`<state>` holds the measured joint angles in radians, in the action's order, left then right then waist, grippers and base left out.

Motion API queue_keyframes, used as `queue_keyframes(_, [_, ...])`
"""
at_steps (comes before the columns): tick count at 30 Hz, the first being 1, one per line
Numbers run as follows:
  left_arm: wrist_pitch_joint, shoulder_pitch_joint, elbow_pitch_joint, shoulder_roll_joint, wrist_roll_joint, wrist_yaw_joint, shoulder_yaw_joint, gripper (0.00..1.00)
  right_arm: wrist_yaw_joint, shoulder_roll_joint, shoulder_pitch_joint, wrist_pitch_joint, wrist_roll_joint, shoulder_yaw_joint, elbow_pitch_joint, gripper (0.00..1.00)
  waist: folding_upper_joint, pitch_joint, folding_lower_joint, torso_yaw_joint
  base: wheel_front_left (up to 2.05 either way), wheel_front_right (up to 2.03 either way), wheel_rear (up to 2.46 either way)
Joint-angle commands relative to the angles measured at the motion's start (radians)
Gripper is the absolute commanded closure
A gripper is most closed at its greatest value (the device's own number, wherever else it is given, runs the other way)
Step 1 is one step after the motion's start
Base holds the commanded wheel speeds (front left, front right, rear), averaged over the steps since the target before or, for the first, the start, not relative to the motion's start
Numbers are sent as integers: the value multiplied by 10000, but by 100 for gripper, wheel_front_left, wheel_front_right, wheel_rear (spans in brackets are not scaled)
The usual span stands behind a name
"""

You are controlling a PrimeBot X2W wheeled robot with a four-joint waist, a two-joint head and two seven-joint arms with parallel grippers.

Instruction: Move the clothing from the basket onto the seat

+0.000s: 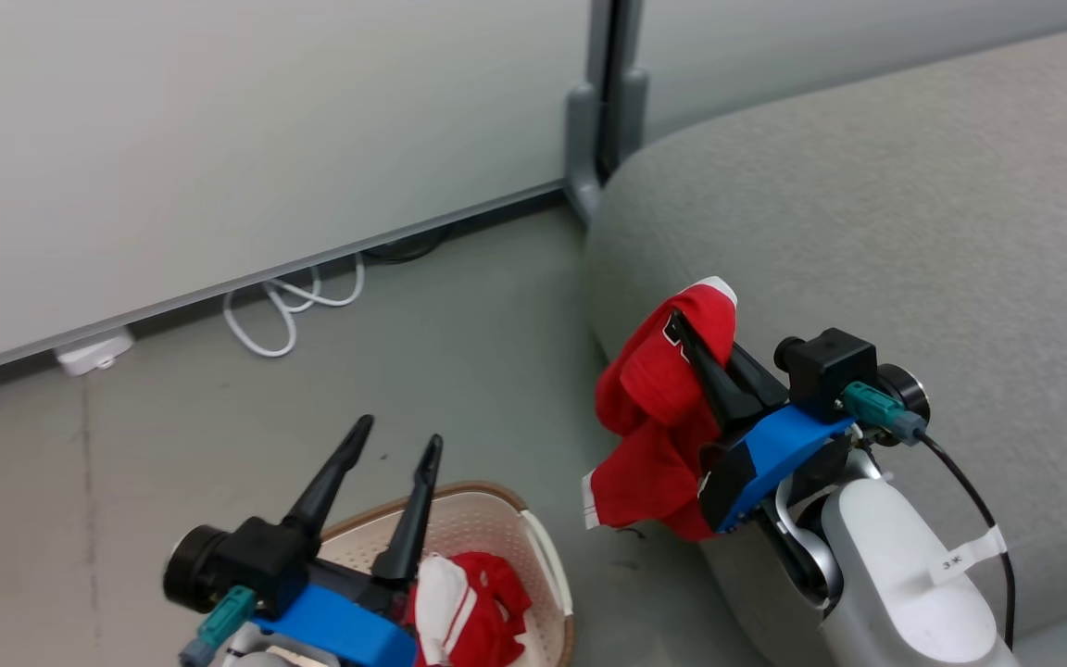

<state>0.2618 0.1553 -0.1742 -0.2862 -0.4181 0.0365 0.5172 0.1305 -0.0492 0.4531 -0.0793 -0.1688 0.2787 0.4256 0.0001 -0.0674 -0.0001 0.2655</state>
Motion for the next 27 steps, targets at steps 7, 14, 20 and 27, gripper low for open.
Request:
queue_keyframes(7, [47, -959, 540, 252, 635, 98, -1328, 0, 5, -22, -348, 118, -110, -63, -554, 100, -1, -453, 1, 1695, 0, 0, 0])
queue_keyframes(14, [47, -966, 470, 317, 1215, 427, -1668, 0, 5, -19, -571, -7, -250, -255, -744, 100, -1, -698, 1, 2488, 0, 0, 0])
queue_keyframes(20, [47, -957, 379, 500, 1453, 592, -1838, 0, 5, -14, -749, -63, -243, -356, -807, 100, -1, -779, 1, 2715, 0, 0, 0])
queue_keyframes(27, [47, -888, 302, 585, 1644, 730, -1936, 0, 5, -16, -763, -61, -220, -522, -881, 100, -1, -901, 1, 2617, 0, 0, 0])
